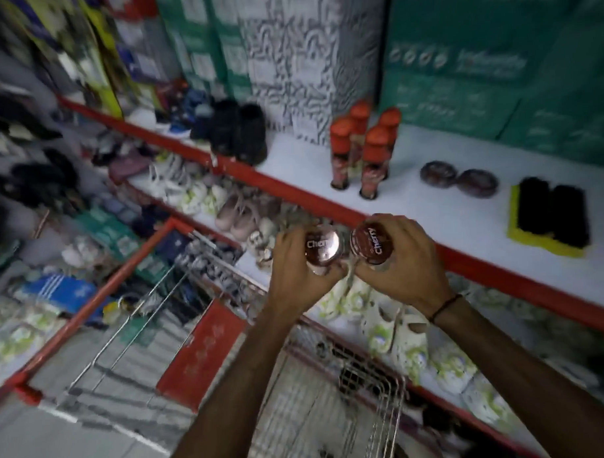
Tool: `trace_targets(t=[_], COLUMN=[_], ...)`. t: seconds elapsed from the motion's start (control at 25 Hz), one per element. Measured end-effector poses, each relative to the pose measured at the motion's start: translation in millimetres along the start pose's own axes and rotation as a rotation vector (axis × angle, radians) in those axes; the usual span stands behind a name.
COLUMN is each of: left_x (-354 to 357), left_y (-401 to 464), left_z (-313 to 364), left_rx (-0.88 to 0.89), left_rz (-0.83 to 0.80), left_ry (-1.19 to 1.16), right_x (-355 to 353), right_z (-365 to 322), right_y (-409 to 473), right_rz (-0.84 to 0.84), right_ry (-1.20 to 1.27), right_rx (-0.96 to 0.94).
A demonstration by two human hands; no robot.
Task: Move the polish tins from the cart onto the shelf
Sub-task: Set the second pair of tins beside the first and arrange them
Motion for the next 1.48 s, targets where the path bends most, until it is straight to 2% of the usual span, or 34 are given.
trace_targets(t=[0.16, 0.28, 0.44, 0.6, 0.8, 1.0, 1.04, 1.2, 1.48], left_x=[56, 103, 153, 171, 181, 193, 197, 217, 221], left_y=[40, 57, 61, 63, 76, 100, 104, 113, 116], left_z=[73, 111, 125, 127, 122, 125, 126, 118, 110], left_rx=[0.144, 0.158, 0.202, 0.324, 0.307, 0.265, 0.285, 0.298, 0.321], left_rz=[-0.064, -0.276, -0.503, -0.505, -0.496, -0.473, -0.492, -0.680, -0.655], left_ry=[-0.075, -0.082, 0.094, 0.042, 0.161, -0.013, 0.000, 0.194, 0.200], right_x=[-66, -92, -92, -84, -78, -81, -84, -84, -82], right_z=[38, 73, 103, 119, 129, 144, 150, 170, 181], right_y=[44, 54, 47, 51, 64, 83, 91, 107, 104], right_rz=[0.111, -0.032, -0.220, -0.208, -0.197, -0.106, -0.131, -0.422, -0.387], right_ry=[-0.193, -0.396, -0.592, -0.576, -0.471, -0.384, -0.425, -0.632, -0.607], right_rx=[0.099, 0.185, 0.198, 0.126, 0.133, 0.166, 0.145, 0.183, 0.218])
Point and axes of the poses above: each hand's wrist, its own y-axis towards the middle knuckle, its own x-axis out of the palm, z = x × y, the point moved 3 cm from there along y, towards the middle knuckle, and after that the axes turned 14 degrees about z, right-handed, at the moved point
